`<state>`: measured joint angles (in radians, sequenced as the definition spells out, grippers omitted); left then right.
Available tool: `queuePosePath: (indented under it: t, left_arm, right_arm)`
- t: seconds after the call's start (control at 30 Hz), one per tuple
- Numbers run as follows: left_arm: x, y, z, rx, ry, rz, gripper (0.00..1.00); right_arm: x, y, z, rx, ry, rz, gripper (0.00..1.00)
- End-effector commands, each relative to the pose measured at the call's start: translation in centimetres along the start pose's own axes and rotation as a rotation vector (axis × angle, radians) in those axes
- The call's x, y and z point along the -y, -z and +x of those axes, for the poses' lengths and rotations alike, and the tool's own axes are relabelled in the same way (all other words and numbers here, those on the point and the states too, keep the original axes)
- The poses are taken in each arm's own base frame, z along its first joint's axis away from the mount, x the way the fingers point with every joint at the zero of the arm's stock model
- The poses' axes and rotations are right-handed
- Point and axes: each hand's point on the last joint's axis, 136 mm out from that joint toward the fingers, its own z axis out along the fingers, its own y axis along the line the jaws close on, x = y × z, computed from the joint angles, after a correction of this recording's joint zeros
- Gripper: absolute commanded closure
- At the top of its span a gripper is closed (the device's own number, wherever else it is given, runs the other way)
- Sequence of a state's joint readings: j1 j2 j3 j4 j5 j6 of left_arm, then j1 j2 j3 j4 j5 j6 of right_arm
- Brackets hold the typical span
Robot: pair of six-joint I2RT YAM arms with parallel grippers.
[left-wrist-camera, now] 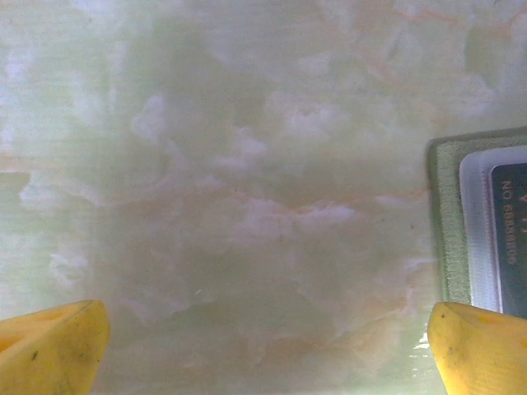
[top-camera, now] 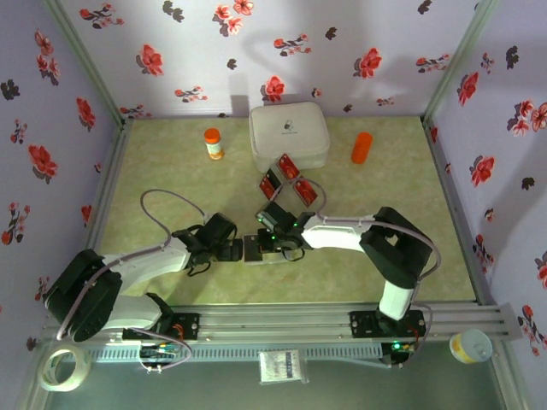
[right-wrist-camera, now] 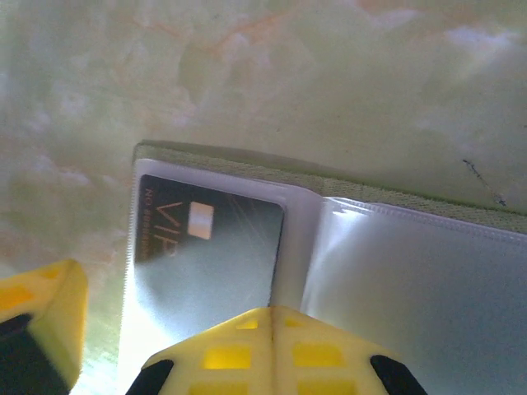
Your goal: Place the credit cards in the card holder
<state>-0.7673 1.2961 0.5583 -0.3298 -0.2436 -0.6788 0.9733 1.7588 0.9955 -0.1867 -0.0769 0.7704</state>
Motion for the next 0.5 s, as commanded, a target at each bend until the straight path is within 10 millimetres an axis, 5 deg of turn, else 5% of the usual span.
queuePosePath:
  t: [0.0,0.47]
  left_arm:
    - [-0.7,0.2,0.0,0.007,0.015,-0.020,0.00]
    - [0.3,0.9,-1.3,0.048,0.013,0.025,0.00]
  right_arm:
    - [-1.2,2.7,-1.1,0.063,-0.013,-0.027,0.94]
    - [2.2,9.0,-1.2,0.221,-0.058,0.039,0.79]
